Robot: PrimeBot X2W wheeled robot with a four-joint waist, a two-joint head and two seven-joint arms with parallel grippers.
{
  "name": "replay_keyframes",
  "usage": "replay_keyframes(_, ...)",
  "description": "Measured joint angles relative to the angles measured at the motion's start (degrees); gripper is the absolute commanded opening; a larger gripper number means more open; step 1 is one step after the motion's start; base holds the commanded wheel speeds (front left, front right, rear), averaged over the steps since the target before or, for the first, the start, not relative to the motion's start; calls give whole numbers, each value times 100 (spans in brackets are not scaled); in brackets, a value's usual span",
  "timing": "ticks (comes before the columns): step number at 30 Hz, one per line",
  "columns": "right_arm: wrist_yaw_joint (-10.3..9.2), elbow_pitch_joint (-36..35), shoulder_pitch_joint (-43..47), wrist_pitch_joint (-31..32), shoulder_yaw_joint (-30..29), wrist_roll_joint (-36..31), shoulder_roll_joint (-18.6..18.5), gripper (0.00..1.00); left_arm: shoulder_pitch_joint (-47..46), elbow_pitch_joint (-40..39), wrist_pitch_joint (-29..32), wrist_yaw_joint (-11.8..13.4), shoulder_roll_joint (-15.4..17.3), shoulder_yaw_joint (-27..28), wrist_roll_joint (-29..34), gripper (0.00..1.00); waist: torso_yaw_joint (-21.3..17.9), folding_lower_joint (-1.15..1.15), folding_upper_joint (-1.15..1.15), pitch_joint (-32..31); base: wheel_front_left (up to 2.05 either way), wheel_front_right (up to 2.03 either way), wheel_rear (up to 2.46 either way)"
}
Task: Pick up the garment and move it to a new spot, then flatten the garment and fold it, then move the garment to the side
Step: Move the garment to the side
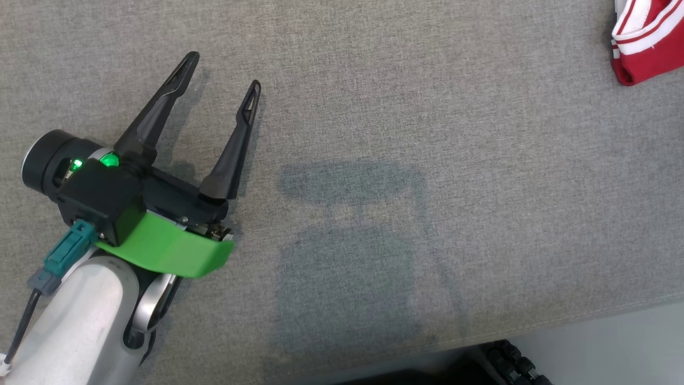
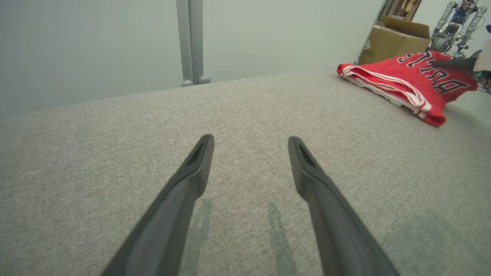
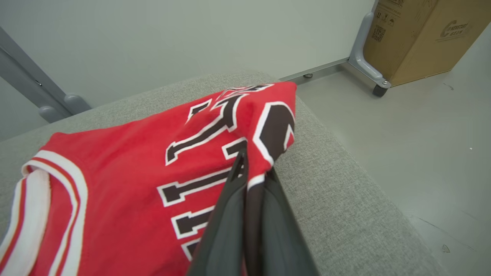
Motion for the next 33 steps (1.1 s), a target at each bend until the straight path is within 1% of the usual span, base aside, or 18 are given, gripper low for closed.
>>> replay_keyframes(2,-53,103,-13,-27,48,-75,35,100,-6,1,-2,0,0,-9,1,100,3,0,0,19,0,0,0)
replay_keyframes(3,-71,159,-13,-32,55,-122,36,100,-11,2,-3,-1,0,-10,1,100,8,0,0,22,0,0,0)
replay_keyframes(7,-252,470,-14,-244,7,-211,46,100,-18,68,-79,-47,-3,-25,1,100,36,0,0,1,0,0,0)
replay_keyframes(10,-254,590,-42,-339,-20,-299,57,100,-18,152,-97,-48,-4,-21,1,100,50,0,0,-43,0,0,0)
replay_keyframes(14,-254,698,-127,-391,-14,-381,160,100,-18,252,-193,-49,-31,-24,0,100,53,0,0,-132,0,0,0)
replay_keyframes(19,-245,740,-129,-490,13,-571,243,100,-17,468,-322,-73,-136,-42,-10,100,53,0,0,-315,0,0,0)
replay_keyframes(20,-233,739,-129,-491,9,-571,266,100,-16,528,-355,-76,-145,-46,-11,100,53,0,0,-362,0,0,0)
replay_keyframes(25,-34,611,-129,-515,8,-689,424,100,25,822,-480,-101,-168,-32,-119,100,53,0,0,-647,0,0,0)
replay_keyframes(28,19,447,-131,-516,1,-828,430,100,98,967,-568,-101,-215,-2,-164,100,55,0,0,-847,0,0,0)
replay_keyframes(33,86,-15,-137,-527,-112,-1165,555,100,198,1187,-655,-92,-343,51,-283,100,66,0,0,-1204,0,0,0)
